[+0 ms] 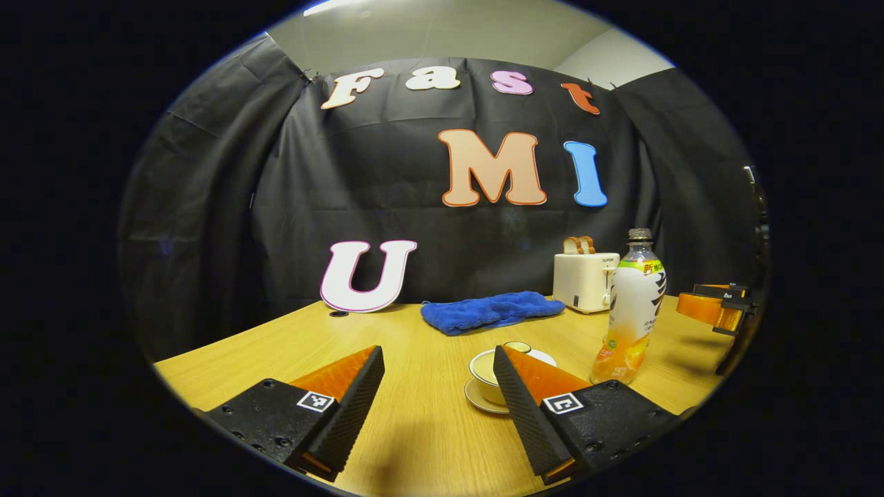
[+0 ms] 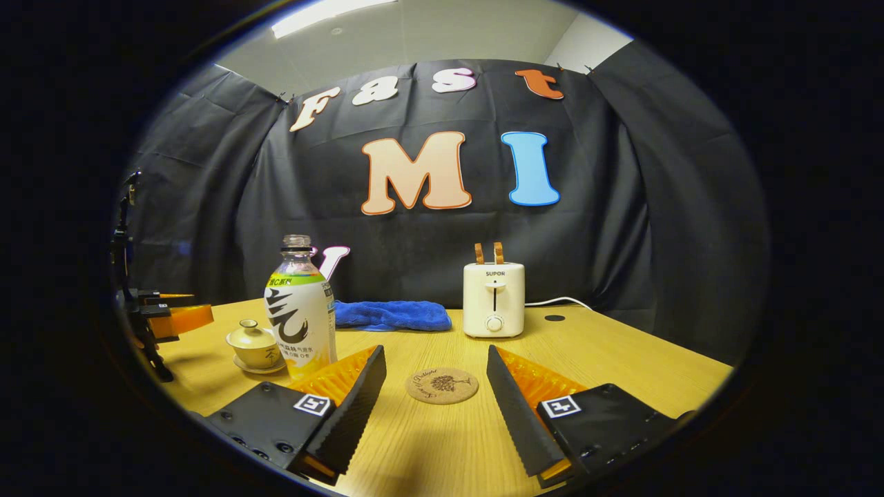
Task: Open the teacup lid with one hand, grasp the water bottle and pour water into the teacup with the other hand; after pouring, place the water bottle on the coaster and then close the teacup lid.
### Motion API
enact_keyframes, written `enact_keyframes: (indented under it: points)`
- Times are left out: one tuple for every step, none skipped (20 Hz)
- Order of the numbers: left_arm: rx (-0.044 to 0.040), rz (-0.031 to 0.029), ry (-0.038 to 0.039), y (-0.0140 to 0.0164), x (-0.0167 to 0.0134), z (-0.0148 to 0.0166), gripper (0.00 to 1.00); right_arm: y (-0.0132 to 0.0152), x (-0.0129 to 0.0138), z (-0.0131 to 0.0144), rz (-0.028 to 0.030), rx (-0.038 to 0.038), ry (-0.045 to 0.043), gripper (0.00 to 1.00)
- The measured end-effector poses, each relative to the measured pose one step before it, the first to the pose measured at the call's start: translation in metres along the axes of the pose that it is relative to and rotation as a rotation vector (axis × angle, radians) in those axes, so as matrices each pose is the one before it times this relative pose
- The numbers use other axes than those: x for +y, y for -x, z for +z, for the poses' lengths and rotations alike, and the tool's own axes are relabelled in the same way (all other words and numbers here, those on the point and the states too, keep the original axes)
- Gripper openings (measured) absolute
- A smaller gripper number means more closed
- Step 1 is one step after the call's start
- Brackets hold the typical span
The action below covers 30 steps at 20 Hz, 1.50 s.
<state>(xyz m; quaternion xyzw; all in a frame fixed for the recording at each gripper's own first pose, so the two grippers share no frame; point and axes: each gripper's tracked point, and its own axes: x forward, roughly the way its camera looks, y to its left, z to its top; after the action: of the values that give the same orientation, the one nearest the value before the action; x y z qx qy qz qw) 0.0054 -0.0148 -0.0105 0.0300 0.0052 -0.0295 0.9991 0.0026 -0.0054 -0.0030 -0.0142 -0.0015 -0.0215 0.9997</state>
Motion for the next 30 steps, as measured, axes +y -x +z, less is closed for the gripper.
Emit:
enact_keyframes:
  points:
    - [-0.00034, -0.01475, -0.00012, -0.00003, -0.00247, 0.00048, 0.93, 0.00034, 0.00013, 0.00047, 0.00044, -0.00026, 0.00010, 0.99]
    - [-0.00032, -0.00954, 0.00003, -0.00111, -0.00164, -0.00063, 0.93, -0.00025, -0.00016, 0.00038, -0.00017, 0.00016, -0.00006, 0.99]
    - [0.00262, -0.00449, -0.00025, -0.00096, -0.00141, 0.00014, 0.93, 0.00013, 0.00024, -0.00032, 0.00010, -0.00003, -0.00001, 0.99]
    - [0.00071, -0.00902, -0.00064, -0.00161, -0.00137, 0.00002, 0.93, -0.00019, 0.00007, 0.00026, -0.00006, -0.00003, -0.00013, 0.99]
    - [-0.00094, -0.01729, -0.00235, -0.00116, -0.00405, 0.00024, 0.94, 0.00037, 0.00018, -0.00041, 0.00121, -0.00005, -0.00013, 0.99]
    - [0.00084, -0.01754, -0.00314, -0.00110, -0.00427, -0.00152, 0.94, -0.00023, 0.00047, -0.00008, 0.00262, 0.00040, 0.00005, 0.99]
    - [-0.00202, -0.01508, -0.00121, -0.00267, -0.00367, 0.00066, 0.93, 0.00003, 0.00053, -0.00021, 0.00166, 0.00026, -0.00007, 0.99]
    - [-0.00067, -0.01478, 0.00337, -0.00078, -0.00245, -0.00016, 0.94, -0.00018, 0.00020, 0.00035, 0.00108, -0.00017, -0.00011, 0.99]
    - [-0.00190, -0.01245, 0.00284, -0.00152, -0.00223, 0.00187, 0.91, -0.00001, 0.00012, -0.00026, 0.00079, 0.00017, -0.00026, 0.99]
    - [-0.00050, -0.01442, 0.00182, -0.00449, -0.00276, -0.00129, 0.90, -0.00004, -0.00005, 0.00049, 0.00027, -0.00008, 0.00009, 0.99]
    - [-0.00030, -0.01592, 0.00091, -0.00390, -0.00415, 0.00063, 0.90, 0.00027, -0.00010, -0.00035, -0.00004, 0.00012, -0.00015, 0.99]
    - [0.00211, -0.01853, 0.00017, -0.00217, -0.00334, -0.00043, 0.90, 0.00001, 0.00001, 0.00042, 0.00005, -0.00009, 0.00013, 0.99]
    - [0.00623, -0.02006, -0.00207, -0.00368, -0.00500, -0.00101, 0.90, -0.00013, 0.00024, -0.00062, 0.00002, 0.00026, -0.00016, 0.94]
    - [0.00366, -0.01515, -0.00400, -0.00421, -0.00443, -0.00204, 0.90, -0.00030, 0.00024, 0.00032, 0.00081, -0.00025, -0.00002, 0.94]
    - [0.00633, -0.01403, -0.00351, -0.00470, -0.00232, -0.00015, 0.89, 0.00028, 0.00014, 0.00023, 0.00105, 0.00022, -0.00018, 0.94]
    - [0.00881, -0.01153, -0.00302, -0.00369, -0.00237, -0.00159, 0.89, -0.00008, 0.00012, -0.00023, 0.00082, 0.00025, 0.00015, 0.94]
    - [0.00741, -0.00836, -0.00286, -0.00331, -0.00198, -0.00103, 0.89, 0.00003, 0.00013, -0.00027, 0.00162, -0.00004, -0.00017, 0.94]
    - [0.00806, -0.00760, -0.00170, -0.00394, -0.00150, -0.00118, 0.86, 0.00023, 0.00009, 0.00027, 0.00142, 0.00033, 0.00005, 0.99]
    - [0.00699, -0.00745, -0.00290, -0.00267, -0.00171, -0.00056, 0.84, -0.00021, 0.00047, -0.00020, 0.00089, -0.00014, 0.00007, 0.99]
    - [0.00713, -0.00549, -0.00228, -0.00188, -0.00129, -0.00143, 0.82, 0.00007, 0.00010, 0.00019, 0.00039, 0.00013, -0.00015, 0.99]
    - [0.00945, -0.00818, -0.00389, -0.00283, -0.00140, -0.00139, 0.82, 0.00029, 0.00001, -0.00017, 0.00048, -0.00013, 0.00012, 0.99]
    - [0.01198, -0.00926, -0.00553, -0.00236, -0.00296, -0.00210, 0.81, 0.00023, -0.00014, 0.00039, 0.00007, 0.00016, -0.00005, 0.99]
    - [0.01720, -0.00873, -0.00607, -0.00303, -0.00252, -0.00197, 0.78, 0.00008, -0.00008, -0.00025, 0.00000, 0.00000, 0.00005, 0.96]
    - [0.02003, -0.00918, -0.00911, -0.00244, -0.00187, -0.00486, 0.75, 0.00004, -0.00009, 0.00015, 0.00002, 0.00003, 0.00012, 0.94]
    - [0.02011, -0.01039, -0.00964, -0.00240, -0.00285, -0.00253, 0.74, -0.00030, -0.00011, -0.00036, -0.00002, -0.00006, 0.00005, 0.99]
    - [0.01851, -0.00620, -0.00870, -0.00128, -0.00173, -0.00224, 0.70, 0.00012, 0.00018, 0.00054, 0.00002, -0.00011, -0.00007, 0.99]
    - [0.01176, -0.00243, -0.01091, -0.00219, -0.00050, 0.00012, 0.69, 0.00011, 0.00019, -0.00042, -0.00007, 0.00000, -0.00005, 0.99]
    - [0.00780, 0.00188, -0.00685, -0.00196, 0.00070, -0.00171, 0.66, -0.00048, -0.00026, 0.00003, 0.00002, -0.00006, 0.00014, 0.99]
    - [0.00856, 0.00383, -0.00453, -0.00151, 0.00053, 0.00001, 0.64, 0.00015, 0.00012, -0.00015, -0.00012, 0.00010, -0.00012, 0.99]
    - [-0.00323, 0.00189, -0.00620, -0.00003, 0.00010, 0.00039, 0.60, 0.00008, 0.00012, 0.00051, 0.00001, -0.00031, 0.00018, 0.99]
